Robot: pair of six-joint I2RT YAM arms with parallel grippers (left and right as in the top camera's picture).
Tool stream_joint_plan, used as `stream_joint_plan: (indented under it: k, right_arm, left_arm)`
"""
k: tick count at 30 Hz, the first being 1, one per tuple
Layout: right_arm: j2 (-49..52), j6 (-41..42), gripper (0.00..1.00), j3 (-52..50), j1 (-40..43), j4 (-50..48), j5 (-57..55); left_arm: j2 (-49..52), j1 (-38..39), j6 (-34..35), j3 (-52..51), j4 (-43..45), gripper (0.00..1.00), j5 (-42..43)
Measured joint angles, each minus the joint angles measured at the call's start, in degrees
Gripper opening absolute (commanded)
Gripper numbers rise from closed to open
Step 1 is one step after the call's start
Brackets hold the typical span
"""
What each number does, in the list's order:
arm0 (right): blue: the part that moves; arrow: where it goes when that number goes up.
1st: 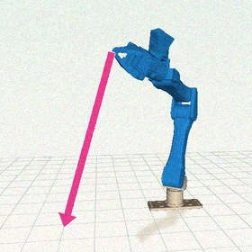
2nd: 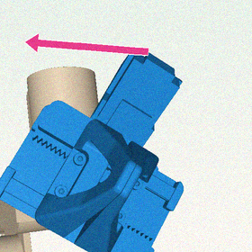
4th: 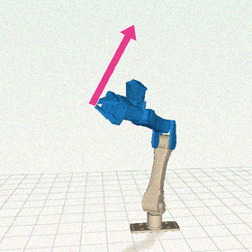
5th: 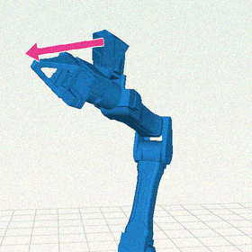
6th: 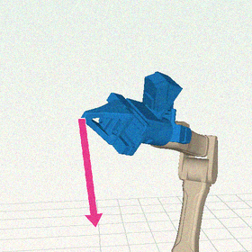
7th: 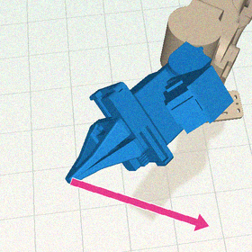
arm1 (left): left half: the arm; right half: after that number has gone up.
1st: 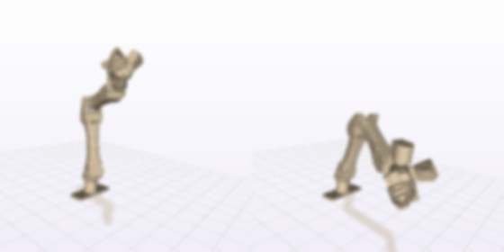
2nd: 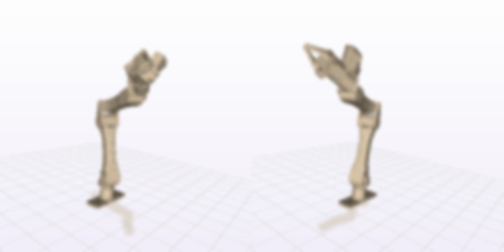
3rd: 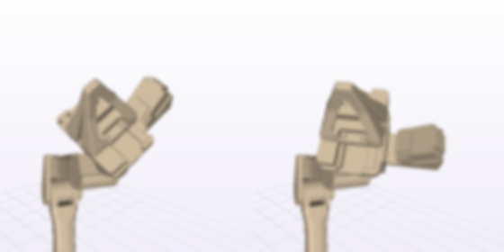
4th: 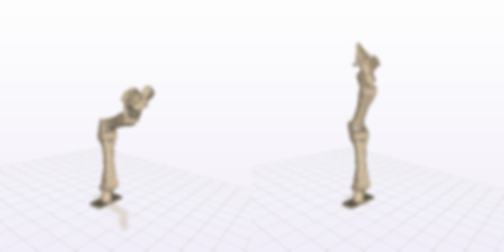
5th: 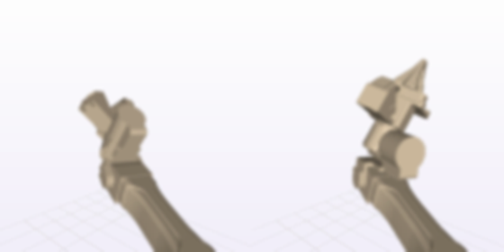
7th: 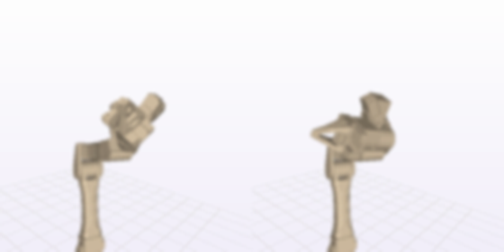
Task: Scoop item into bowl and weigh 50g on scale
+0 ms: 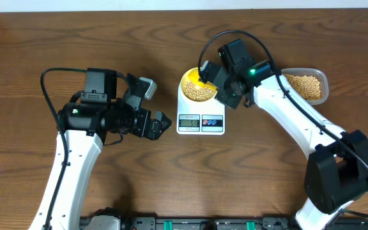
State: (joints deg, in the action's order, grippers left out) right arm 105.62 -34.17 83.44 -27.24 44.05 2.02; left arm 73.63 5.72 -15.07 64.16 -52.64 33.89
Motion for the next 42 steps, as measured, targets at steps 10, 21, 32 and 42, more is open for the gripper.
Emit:
stream_joint_plan:
  k: [10,21,32,42]
  right_arm:
    - [0.00,0.00,0.01,0.00,-0.04,-0.13,-0.79]
    - [0.00,0.00,0.01,0.00,-0.33,1.14,-0.31]
    - [0.00,0.00,0.01,0.00,-1.44,1.77,1.73]
    - [0.00,0.00,0.01,0.00,-1.44,1.84,3.82]
  left_arm:
    - [0.00,0.00,0.00,-0.02,0.00,0.98,0.00]
    - [0.00,0.00,0.00,-0.02,0.00,0.98,0.00]
    - [0.00,0.00,0.00,-0.02,0.00,0.98,0.00]
    - [0.00,0.00,0.00,-0.02,0.00,0.98,0.00]
